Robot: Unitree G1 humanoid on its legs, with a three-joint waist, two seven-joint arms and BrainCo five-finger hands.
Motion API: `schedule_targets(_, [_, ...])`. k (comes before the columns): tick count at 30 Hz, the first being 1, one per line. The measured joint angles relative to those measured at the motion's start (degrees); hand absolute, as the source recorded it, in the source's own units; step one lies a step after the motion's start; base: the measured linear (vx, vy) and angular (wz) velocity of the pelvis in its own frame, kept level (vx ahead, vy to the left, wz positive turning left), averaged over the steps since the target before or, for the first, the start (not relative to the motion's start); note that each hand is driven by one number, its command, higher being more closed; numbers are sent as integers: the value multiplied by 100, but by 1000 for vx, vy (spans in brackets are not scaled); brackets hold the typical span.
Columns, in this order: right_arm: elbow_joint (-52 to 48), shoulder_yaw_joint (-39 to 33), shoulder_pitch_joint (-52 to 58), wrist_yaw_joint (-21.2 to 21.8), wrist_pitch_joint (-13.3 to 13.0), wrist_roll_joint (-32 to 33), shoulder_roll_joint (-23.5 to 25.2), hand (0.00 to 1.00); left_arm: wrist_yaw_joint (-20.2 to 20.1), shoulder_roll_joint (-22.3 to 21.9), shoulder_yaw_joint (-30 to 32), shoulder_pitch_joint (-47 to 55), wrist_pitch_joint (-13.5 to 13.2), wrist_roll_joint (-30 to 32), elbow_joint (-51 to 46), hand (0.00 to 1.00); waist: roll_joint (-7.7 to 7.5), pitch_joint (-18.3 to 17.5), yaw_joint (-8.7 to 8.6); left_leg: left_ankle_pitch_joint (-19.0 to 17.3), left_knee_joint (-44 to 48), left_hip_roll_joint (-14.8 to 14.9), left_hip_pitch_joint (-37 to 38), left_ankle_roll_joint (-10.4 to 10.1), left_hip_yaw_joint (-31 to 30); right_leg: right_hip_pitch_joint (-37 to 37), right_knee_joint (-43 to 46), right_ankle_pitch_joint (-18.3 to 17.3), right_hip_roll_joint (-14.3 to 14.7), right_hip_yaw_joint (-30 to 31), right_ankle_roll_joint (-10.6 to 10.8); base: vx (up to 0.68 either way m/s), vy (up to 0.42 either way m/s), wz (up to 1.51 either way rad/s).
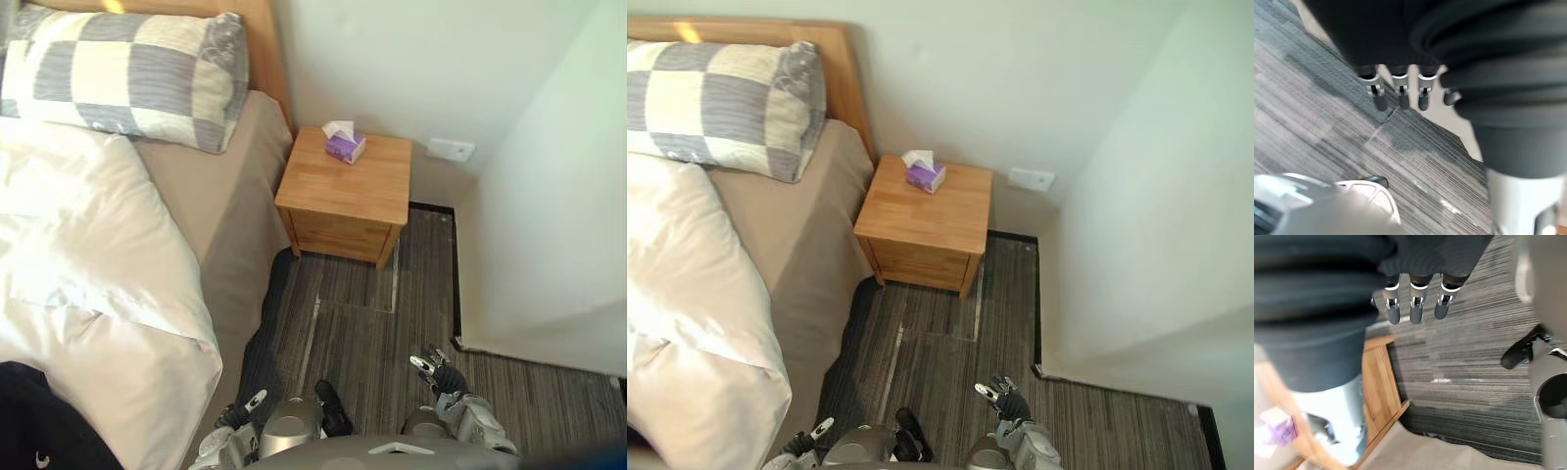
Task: Tidy the bed and pick cloth on bed and put in laundry
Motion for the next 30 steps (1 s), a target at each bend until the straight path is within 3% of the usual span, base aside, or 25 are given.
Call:
schedule_targets(2, [5,-1,6,6,-102,7,-26,0,-16,50,-130,-69,-81,-33,0,0,-21,13,-126,25,-23,11,-35,-70,-775,-186,-512,-27,290,305,-48,186,-149,177])
schedule_targets(4, [4,12,138,-23,-210,40,-36,0,-17,54,-138,-162,-118,-20,12,0,-8,16,-212,97,-157,11,-70,-183,-1772,-393,-1471,5,759,1144,-14,217,-266,227])
schedule_targets(5, [4,21,169,-29,-225,37,-28,0,-9,58,-138,-198,-118,-18,12,0,-36,-2,-245,135,-195,9,-124,-236,-2019,-437,-1726,41,861,1430,1,168,-255,243])
schedule_targets(6, [5,108,198,-26,-256,27,-3,0,11,70,-134,-200,-110,-16,13,0,-105,-39,-257,199,-215,2,-216,-296,-2472,-495,-2232,188,1032,1982,-4,179,-334,232])
schedule_targets(8, [7,385,282,-2,-297,-18,90,0,23,151,-105,-264,-90,-16,-3,0,-497,-174,-219,310,-175,-181,-375,-456,-2960,-531,-3135,991,1099,2757,1,219,-414,197])
schedule_targets(9, [56,585,164,36,-306,-106,140,0,62,99,-32,-344,-53,-34,11,0,-518,-162,-137,300,-118,-183,-411,-573,-3235,-500,-3109,1192,1131,2736,-289,194,-331,118])
schedule_targets(10, [32,780,63,113,-317,-216,90,0,101,5,-14,-297,-35,-31,-1,0,-339,-259,-94,397,-149,38,-457,-707,-3171,-469,-3153,1229,1310,2732,-255,206,-281,95])
schedule_targets(11, [9,911,8,154,-325,-235,20,0,100,-38,-10,-283,-34,-30,1,0,-289,-287,-95,394,-228,120,-404,-718,-3188,-407,-3217,1204,1373,2621,-296,176,-211,59])
schedule_targets(14, [113,1446,-509,228,-241,-285,-29,0,87,-128,-32,-286,-55,-24,2,0,-162,-351,-93,656,-603,365,-400,-1014,-3483,-301,-3344,1136,1560,2135,-410,110,-212,56])
schedule_targets(18, [126,1348,-577,233,-75,-134,-28,0,10,-116,-173,-285,-79,38,-51,0,-193,-357,-72,904,-615,305,-516,-1043,-3365,-53,-3351,948,1392,1500,-690,30,-65,88])
schedule_targets(19, [128,1269,-536,224,-68,-25,-27,0,5,-99,-246,-282,-87,99,-74,0,-194,-359,-102,962,-616,270,-577,-1023,-3057,16,-3354,919,1306,1262,-711,-27,15,114])
schedule_targets(20, [131,1141,-436,175,-62,89,-29,0,17,-78,-259,-283,-91,124,-78,0,-162,-371,-137,815,-523,355,-623,-792,-2305,120,-3358,815,1243,955,-806,-18,28,106])
schedule_targets(22, [136,1046,-261,108,-24,241,-61,0,70,-82,-244,-272,-116,121,-113,0,-176,-356,-100,893,-387,401,-612,-873,-1871,314,-3308,711,1116,747,-732,-13,56,83])
schedule_targets(24, [126,1009,-114,79,-24,237,-4,0,98,-96,-244,-222,-116,95,-117,0,-196,-369,-80,929,-532,229,-446,-825,-1969,400,-3170,581,973,701,-646,-8,98,42])
schedule_targets(27, [127,912,64,-32,-33,216,-18,0,72,-103,-252,-194,-89,355,-107,0,-152,-424,-160,1085,-1165,16,-177,-791,-2010,439,-3083,508,793,607,-526,-22,92,21])
schedule_targets(30, [90,697,186,-101,-70,142,-39,0,5,-81,-251,-205,27,653,-94,0,-183,-484,-251,1140,-1215,-40,-212,-762,-1796,475,-3154,527,688,464,-434,25,82,24])
